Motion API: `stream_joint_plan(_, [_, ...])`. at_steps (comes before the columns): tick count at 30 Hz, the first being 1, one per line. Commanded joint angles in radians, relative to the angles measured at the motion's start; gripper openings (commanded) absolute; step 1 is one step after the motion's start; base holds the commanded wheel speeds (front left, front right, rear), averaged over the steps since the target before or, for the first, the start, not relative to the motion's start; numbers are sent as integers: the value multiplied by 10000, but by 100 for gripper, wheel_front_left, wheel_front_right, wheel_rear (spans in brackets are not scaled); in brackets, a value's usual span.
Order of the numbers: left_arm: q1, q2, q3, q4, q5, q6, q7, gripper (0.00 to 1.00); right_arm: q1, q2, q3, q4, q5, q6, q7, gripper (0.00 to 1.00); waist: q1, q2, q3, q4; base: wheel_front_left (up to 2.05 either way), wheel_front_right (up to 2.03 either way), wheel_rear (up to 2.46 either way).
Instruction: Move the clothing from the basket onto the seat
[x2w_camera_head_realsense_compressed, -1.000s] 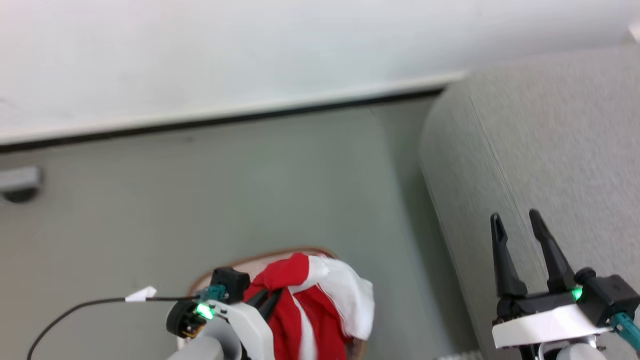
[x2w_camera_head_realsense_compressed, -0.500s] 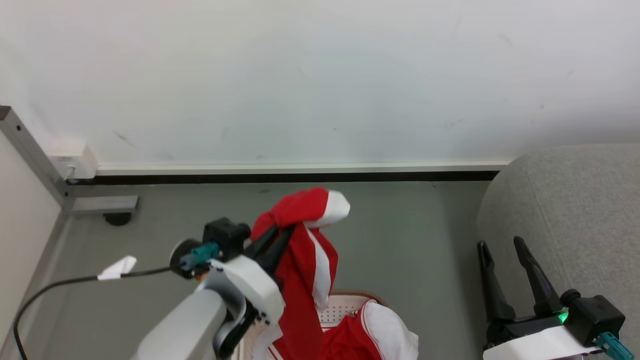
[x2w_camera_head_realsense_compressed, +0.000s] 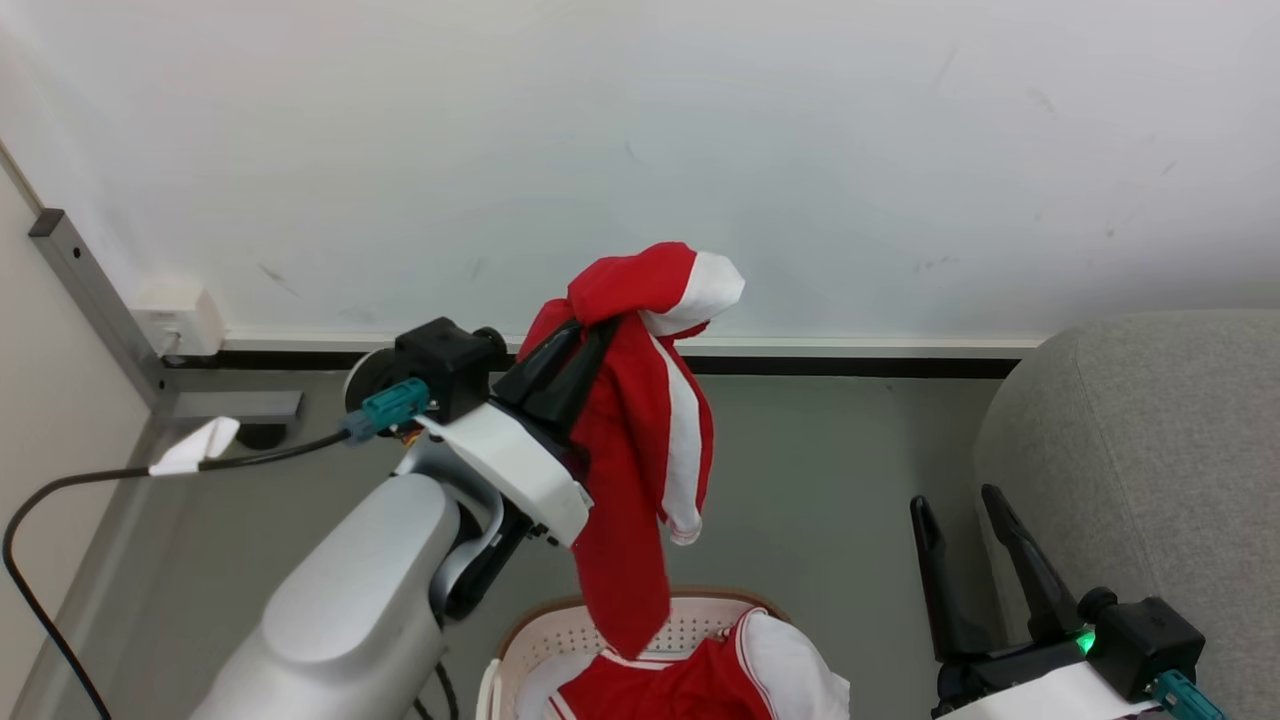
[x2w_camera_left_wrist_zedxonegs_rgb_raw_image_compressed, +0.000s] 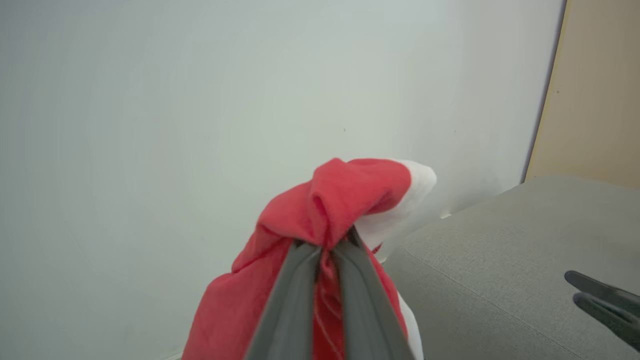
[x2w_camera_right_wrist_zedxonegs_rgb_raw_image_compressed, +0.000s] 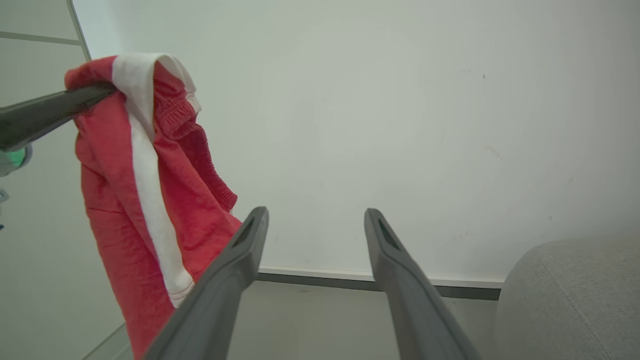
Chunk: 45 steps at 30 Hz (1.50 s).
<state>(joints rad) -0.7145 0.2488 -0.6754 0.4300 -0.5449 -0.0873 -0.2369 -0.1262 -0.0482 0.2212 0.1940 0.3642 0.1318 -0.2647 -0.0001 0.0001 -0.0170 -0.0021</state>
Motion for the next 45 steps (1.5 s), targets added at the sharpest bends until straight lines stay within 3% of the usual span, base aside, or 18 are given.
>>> stream_joint_plan(1, [-10,42,39,-120,-43,56,40,0,95,-40,61,-21,72,-21,4,100,1,-1,9,-33,0,0,0])
stream_joint_plan(11, [230,-183,-184,-436,-201,92,203,0,-84,-35,1229,200,-121,-21,4,100,1,-1,14,67,0,0,0])
stream_joint_plan(25, [522,-1162,-1521,-637,-82,-170,414,0,-1177,-38,3330,2207,211,-21,6,100,1,-1,-43,1346,0,0,0])
stream_joint_plan(33, [711,-1620,-2471,-946,-217,-296,678,0,-1635,-43,3755,3402,544,-21,5,100,1,-1,-231,2307,0,0,0])
stream_joint_plan(41, [910,-1655,-3005,-1123,-494,-349,905,0,-1739,-38,3375,3257,464,-21,5,100,1,-1,-351,2794,0,0,0])
stream_joint_plan(42, [920,-1621,-2980,-1092,-512,-335,889,0,-1698,-40,3342,3211,463,-21,5,93,1,-1,-356,2813,0,0,0])
stream_joint_plan(43, [912,-1584,-2947,-1060,-541,-313,868,0,-1668,-40,3311,3167,443,-21,5,46,1,-1,-353,2825,0,0,0])
stream_joint_plan(44, [898,-1556,-2897,-1027,-585,-295,839,0,-1645,-38,3293,3126,416,-21,5,24,1,-1,-347,2829,0,0,0])
stream_joint_plan(45, [898,-1556,-2897,-1027,-585,-295,839,0,-1645,-38,3293,3126,416,-21,5,24,1,-1,-347,2829,0,0,0])
